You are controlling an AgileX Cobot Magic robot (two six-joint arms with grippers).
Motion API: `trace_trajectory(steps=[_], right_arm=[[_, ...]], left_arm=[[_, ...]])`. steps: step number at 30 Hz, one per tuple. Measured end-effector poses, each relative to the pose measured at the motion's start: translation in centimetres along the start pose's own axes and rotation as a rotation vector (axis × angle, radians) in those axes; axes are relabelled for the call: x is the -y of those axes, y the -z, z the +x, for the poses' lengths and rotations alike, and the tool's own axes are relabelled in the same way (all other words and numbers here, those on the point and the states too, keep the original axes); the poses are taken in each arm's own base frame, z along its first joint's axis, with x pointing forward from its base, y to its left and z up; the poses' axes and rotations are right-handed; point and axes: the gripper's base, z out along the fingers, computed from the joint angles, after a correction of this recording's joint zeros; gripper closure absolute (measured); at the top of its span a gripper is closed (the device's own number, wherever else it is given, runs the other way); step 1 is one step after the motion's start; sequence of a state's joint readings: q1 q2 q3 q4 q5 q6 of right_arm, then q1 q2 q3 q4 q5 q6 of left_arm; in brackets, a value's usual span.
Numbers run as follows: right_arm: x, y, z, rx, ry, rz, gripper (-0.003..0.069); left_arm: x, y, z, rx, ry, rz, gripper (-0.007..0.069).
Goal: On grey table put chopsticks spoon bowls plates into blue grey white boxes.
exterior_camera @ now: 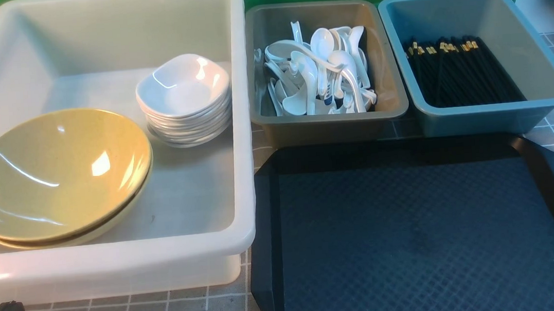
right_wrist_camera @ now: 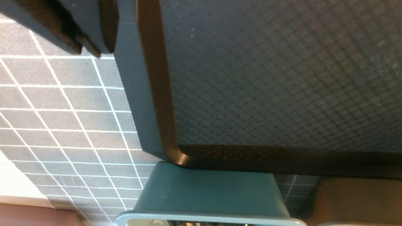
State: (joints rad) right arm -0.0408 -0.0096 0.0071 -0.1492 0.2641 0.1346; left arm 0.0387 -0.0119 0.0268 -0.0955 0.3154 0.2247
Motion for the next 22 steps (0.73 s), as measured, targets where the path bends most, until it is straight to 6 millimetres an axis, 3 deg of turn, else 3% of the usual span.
trace_trajectory(steps=[22], right_arm=[[0.0,0.0,0.0,0.0,0.0,0.0,0.0576]], left_arm=[[0.0,0.0,0.0,0.0,0.001,0.0,0.0635]])
